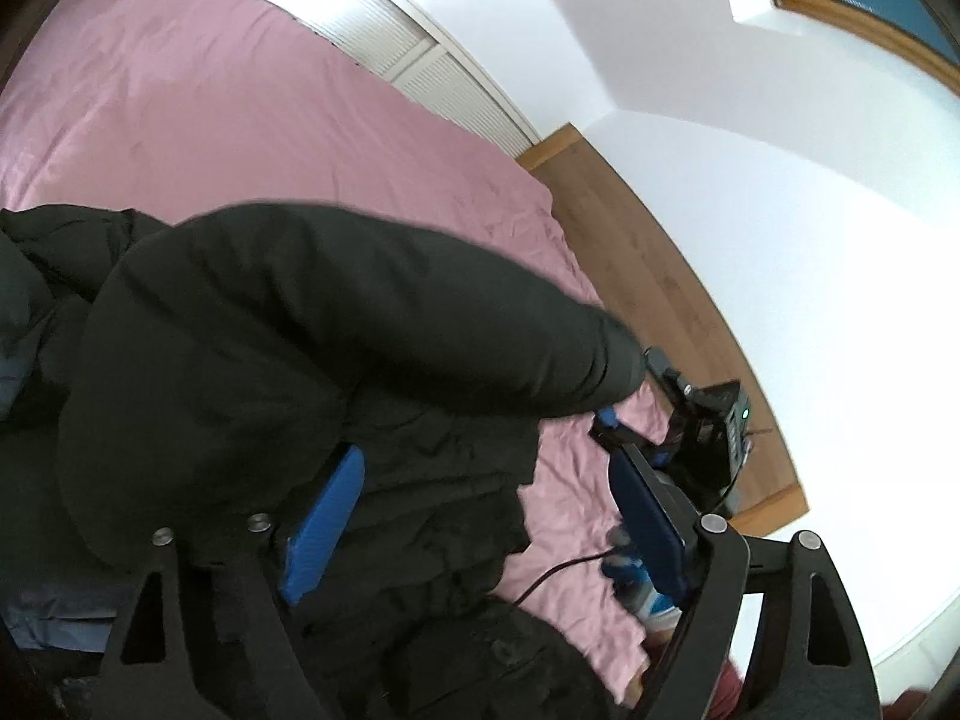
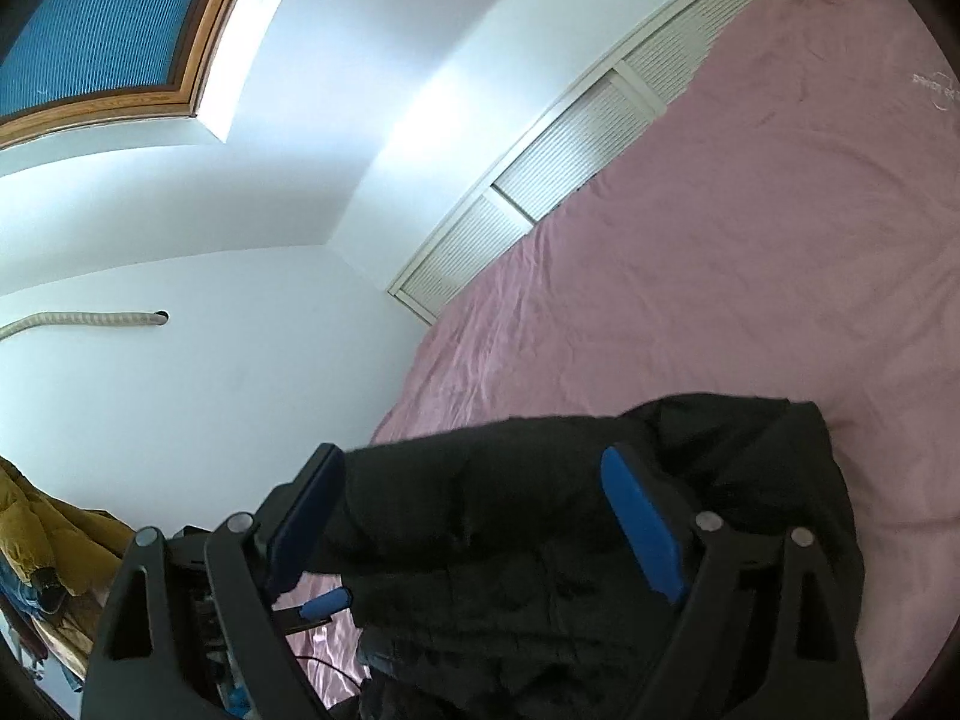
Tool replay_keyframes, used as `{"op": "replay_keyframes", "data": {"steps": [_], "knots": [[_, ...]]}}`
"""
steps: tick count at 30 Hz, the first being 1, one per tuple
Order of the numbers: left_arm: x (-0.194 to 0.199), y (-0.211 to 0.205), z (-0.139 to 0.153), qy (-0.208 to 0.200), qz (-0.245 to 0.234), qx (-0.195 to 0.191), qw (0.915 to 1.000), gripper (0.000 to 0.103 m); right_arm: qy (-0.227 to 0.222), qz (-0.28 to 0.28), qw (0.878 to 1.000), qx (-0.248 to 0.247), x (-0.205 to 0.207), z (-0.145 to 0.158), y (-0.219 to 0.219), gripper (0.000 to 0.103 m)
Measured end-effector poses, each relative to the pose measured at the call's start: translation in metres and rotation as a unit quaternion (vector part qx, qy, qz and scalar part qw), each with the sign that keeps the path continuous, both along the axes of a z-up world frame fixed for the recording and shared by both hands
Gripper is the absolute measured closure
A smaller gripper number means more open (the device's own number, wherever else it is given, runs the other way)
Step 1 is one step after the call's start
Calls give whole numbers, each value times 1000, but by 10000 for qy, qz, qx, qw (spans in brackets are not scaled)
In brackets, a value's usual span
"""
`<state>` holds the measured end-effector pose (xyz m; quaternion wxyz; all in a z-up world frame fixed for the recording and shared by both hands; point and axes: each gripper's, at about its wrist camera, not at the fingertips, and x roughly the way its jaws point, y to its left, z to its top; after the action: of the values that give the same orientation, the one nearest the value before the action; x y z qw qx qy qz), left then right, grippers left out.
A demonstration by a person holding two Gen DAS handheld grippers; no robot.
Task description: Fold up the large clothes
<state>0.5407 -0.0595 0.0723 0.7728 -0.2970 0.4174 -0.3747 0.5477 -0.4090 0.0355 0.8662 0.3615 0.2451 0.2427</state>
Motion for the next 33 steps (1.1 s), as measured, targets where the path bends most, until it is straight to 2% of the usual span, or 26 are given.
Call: {"op": "replay_keyframes", "data": {"steps": [4,6,7,8,11,15,18,21,26,28,31,33], "knots": [[6,4,11,100,217,-225,9995,13,-65,90,9999,-79,11,4,10,15],[11,4,11,270,380,-348,9983,11,-54,156,9995,-260,16,3,18,15],[14,5,10,369,461,-377,9975,11,-32,269,9983,-522,18,0,29,15],[16,6,7,497,563,-359,9965,11,-32,269,9983,-522,18,0,29,15],[26,6,-4,707,705,-338,9944,11,63,541,9954,-783,10,-15,45,15],[23,14,-14,718,763,-329,9940,11,198,659,9944,-802,-2,-34,47,15],[26,34,-32,1049,1068,-549,9872,11,419,613,9963,-430,-10,-55,35,15],[34,55,-46,1339,1394,-737,9784,11,737,449,9961,168,-12,-78,16,15],[49,72,-70,1800,1681,-1041,9636,11,915,253,9902,1026,-13,-94,-5,11],[53,69,-80,1980,1742,-1004,9594,11,958,214,9883,1168,-8,-92,-6,7],[60,64,-89,2132,1741,-1094,9551,11,1252,116,9842,1246,16,-91,1,7],[66,64,-95,2286,1788,-1227,9491,14,1323,103,9839,1200,23,-91,4,7]]}}
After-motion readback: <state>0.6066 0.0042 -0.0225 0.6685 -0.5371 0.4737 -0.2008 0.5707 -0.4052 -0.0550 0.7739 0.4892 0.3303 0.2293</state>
